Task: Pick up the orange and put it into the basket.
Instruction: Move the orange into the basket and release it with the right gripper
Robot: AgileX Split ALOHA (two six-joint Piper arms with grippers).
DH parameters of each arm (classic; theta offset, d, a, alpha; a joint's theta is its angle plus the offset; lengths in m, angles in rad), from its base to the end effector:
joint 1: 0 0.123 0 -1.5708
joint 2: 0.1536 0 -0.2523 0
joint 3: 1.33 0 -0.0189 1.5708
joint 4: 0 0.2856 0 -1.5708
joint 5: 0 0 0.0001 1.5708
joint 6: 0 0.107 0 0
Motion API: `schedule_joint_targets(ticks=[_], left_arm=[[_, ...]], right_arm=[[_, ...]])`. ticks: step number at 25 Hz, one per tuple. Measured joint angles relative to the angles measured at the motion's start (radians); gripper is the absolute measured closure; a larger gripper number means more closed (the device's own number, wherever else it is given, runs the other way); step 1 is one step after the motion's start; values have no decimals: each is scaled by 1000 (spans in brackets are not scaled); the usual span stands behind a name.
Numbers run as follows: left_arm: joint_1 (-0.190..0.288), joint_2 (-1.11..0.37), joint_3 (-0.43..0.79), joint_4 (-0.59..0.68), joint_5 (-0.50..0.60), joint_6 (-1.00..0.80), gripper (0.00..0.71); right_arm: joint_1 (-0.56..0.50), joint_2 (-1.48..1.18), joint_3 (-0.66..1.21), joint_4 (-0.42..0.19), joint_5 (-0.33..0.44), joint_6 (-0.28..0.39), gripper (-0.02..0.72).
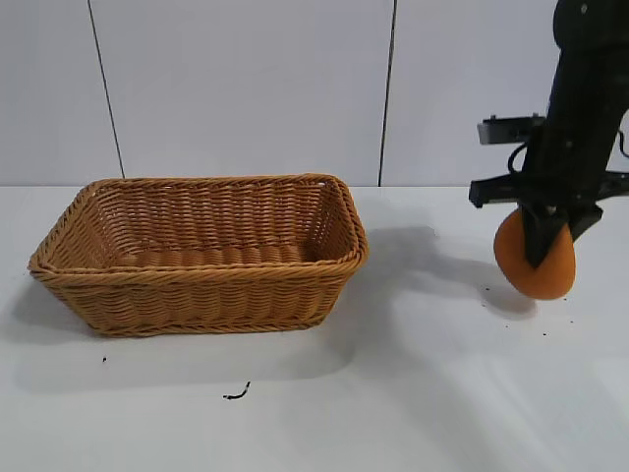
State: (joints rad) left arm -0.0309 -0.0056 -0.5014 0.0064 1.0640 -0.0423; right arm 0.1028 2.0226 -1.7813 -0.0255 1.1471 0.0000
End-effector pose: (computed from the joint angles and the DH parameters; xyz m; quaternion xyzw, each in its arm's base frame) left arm 0.0719 -0.0016 0.2872 -0.0050 0.8522 -0.0159 0.5229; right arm 0.4549 0.0444 0.2022 -0.0545 0.9894 -0.0053 0.1348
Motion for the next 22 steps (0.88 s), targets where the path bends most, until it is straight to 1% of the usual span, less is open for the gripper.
schedule_joint_targets(ticks=[2, 6, 9, 13, 17, 22], left_arm=[[0, 0, 0, 0, 0, 0, 44], [0, 0, 0, 0, 0, 0, 44], [0, 0, 0, 0, 0, 0, 44], [0, 0, 0, 0, 0, 0, 44], [0, 0, 0, 0, 0, 0, 44], [0, 0, 0, 0, 0, 0, 44]], right_arm=[[0, 0, -57, 25, 21, 0, 648], [28, 0, -124, 25, 50, 0, 648], [82, 0, -144, 25, 56, 0, 648], [189, 0, -148, 25, 57, 0, 648], [315, 0, -148, 32, 16, 0, 648], [464, 37, -154, 39, -76, 0, 648]])
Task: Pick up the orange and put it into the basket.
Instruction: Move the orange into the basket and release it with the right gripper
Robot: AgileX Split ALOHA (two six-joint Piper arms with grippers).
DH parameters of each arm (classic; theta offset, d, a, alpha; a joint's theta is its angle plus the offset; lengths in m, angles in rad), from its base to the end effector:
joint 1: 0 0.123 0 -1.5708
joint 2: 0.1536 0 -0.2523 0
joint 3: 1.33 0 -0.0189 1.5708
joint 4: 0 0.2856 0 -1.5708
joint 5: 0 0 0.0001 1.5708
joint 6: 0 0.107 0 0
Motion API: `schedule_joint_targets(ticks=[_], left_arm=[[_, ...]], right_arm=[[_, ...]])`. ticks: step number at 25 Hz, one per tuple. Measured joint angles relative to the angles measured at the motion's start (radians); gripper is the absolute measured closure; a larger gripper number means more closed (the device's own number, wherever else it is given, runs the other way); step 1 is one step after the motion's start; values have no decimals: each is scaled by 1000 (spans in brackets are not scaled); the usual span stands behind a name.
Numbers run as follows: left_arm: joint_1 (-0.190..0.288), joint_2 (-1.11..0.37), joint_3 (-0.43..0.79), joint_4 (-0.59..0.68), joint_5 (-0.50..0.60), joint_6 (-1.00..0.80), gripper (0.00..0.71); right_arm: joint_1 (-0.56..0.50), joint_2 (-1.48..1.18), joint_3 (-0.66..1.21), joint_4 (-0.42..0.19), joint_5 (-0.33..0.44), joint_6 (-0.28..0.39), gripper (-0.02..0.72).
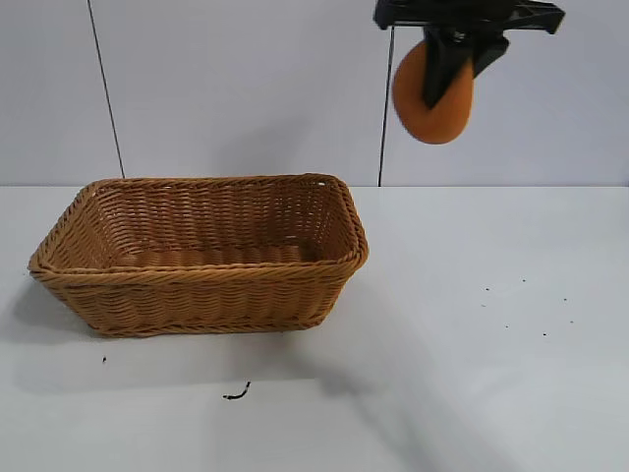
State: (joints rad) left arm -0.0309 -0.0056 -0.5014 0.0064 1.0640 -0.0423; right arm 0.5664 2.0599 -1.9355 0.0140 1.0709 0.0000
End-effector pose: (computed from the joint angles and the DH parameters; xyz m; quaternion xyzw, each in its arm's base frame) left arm 0.0719 -0.0016 0.2872 -0.0050 0.8522 -0.0159 0.5229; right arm 0.4086 0.2614 0.2374 -0.2702 0.9351 0.0705 0.2183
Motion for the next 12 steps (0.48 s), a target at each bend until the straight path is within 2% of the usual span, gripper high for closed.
schedule_joint_targets(ticks=[3, 8, 12], left_arm=[[0, 0, 0, 0, 0, 0, 44], [0, 0, 0, 0, 0, 0, 44], [0, 0, 0, 0, 0, 0, 44]], right_arm=[[61, 64, -1, 5, -56, 19, 648], [89, 183, -1, 10, -209, 61, 648], [89, 248, -1, 8, -247, 95, 648]])
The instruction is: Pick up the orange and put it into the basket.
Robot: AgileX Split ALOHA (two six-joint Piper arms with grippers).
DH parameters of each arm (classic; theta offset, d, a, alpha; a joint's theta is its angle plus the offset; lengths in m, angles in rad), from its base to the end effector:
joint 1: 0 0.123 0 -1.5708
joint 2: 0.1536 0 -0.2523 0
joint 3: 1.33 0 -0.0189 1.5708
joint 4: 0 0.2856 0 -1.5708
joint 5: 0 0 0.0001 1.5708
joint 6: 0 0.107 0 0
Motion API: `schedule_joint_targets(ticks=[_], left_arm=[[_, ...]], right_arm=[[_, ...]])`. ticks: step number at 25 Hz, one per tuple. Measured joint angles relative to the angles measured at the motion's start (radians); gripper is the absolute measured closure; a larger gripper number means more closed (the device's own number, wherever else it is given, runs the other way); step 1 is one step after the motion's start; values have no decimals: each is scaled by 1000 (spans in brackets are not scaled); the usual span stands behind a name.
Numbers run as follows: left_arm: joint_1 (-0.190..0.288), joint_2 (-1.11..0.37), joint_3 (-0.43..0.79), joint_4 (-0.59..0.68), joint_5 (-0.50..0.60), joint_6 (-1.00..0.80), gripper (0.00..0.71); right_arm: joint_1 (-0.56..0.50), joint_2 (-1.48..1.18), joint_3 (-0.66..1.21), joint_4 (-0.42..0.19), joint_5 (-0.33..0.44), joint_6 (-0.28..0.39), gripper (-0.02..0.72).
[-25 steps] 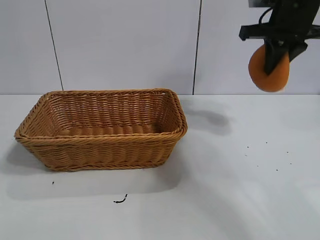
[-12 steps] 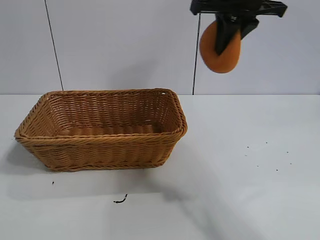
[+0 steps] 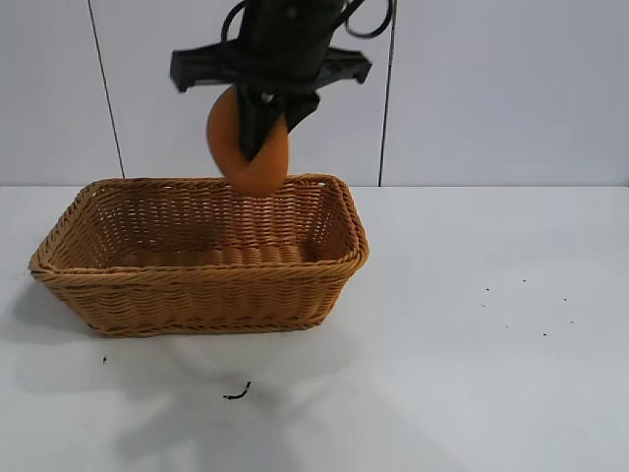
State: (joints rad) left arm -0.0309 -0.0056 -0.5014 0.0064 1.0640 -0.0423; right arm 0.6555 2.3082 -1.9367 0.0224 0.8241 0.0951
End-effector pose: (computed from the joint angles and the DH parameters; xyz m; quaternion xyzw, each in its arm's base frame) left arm 0.0719 -0.0016 0.2872 -0.0050 0.8522 -0.0159 0.5229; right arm 0.4138 0.3204 0.1238 -0.2639 0.9369 0.0930 0.2096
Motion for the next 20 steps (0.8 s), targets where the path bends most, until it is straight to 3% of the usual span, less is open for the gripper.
schedule_joint_targets(ticks=[3, 4, 8, 9, 13, 20], left_arm=[[0, 0, 0, 0, 0, 0, 44], [0, 0, 0, 0, 0, 0, 44], [0, 0, 0, 0, 0, 0, 44], [0, 0, 0, 0, 0, 0, 44], [0, 0, 0, 0, 0, 0, 44], [0, 0, 0, 0, 0, 0, 44]], right_arm=[[0, 16, 0, 1, 10, 4, 604], [0, 16, 0, 1, 13, 4, 534], [0, 13, -21, -1, 40, 4, 138], [0, 13, -36, -2, 63, 4, 85], [0, 10, -140, -22, 171, 4, 20], [-70, 5, -304, -82, 290, 4, 10]])
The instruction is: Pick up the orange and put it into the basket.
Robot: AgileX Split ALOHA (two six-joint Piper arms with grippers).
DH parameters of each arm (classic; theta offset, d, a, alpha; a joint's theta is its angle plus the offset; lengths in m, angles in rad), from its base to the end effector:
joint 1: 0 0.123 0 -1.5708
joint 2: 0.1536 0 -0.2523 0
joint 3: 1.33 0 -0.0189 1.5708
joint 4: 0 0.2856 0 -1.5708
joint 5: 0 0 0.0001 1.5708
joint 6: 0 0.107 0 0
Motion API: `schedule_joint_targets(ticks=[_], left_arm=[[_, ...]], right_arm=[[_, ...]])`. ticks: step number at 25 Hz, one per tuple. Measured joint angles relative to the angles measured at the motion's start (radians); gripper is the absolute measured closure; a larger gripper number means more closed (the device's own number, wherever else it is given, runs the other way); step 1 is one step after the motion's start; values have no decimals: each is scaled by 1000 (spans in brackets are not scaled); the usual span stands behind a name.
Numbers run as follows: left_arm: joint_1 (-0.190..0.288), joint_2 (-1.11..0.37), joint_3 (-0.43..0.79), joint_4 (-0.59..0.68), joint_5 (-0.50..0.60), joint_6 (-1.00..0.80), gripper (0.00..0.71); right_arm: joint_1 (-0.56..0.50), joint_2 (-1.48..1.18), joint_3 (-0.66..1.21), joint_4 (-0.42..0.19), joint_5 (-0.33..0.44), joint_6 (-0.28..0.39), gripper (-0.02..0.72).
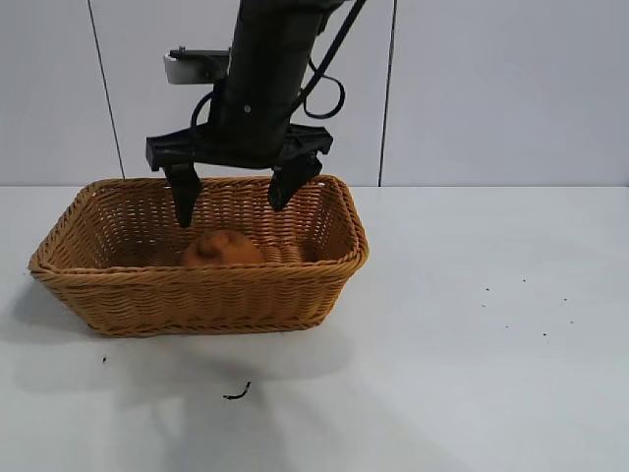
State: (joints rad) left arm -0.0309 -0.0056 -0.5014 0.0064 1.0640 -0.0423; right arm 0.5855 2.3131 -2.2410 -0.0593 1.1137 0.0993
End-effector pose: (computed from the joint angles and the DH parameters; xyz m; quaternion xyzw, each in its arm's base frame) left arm 0.0719 -0.0016 0.2872 -0.0050 0.8522 -0.0159 0.5229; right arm 0.4456 0.2886 0.2087 -0.2402 0.9417 0.0513 0.2299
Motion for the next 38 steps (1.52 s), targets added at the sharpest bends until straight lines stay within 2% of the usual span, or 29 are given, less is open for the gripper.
schedule_joint_targets(ticks=[9, 10, 11, 14, 18, 23, 29, 38], left_arm=[[0, 0, 0, 0, -1, 0, 44], [0, 0, 0, 0, -1, 0, 44], [0, 0, 0, 0, -1, 0, 44], [0, 0, 0, 0, -1, 0, 44], [0, 0, 0, 0, -1, 0, 44], [0, 0, 0, 0, -1, 0, 44], [0, 0, 0, 0, -1, 0, 44], [0, 0, 0, 0, -1, 0, 44]], right_arm=[[-269, -2, -5, -23, 58, -22, 10], [-269, -2, -5, -23, 58, -22, 10], [-336, -2, -6, -23, 72, -22, 10], [-420, -2, -6, -23, 89, -22, 10], [-504, -2, -6, -15, 101, -22, 10], [-535, -5, -3, -9, 101, -22, 10], [-535, -57, 83, -13, 101, -23, 10], [-535, -352, 574, -2, 100, -27, 10]])
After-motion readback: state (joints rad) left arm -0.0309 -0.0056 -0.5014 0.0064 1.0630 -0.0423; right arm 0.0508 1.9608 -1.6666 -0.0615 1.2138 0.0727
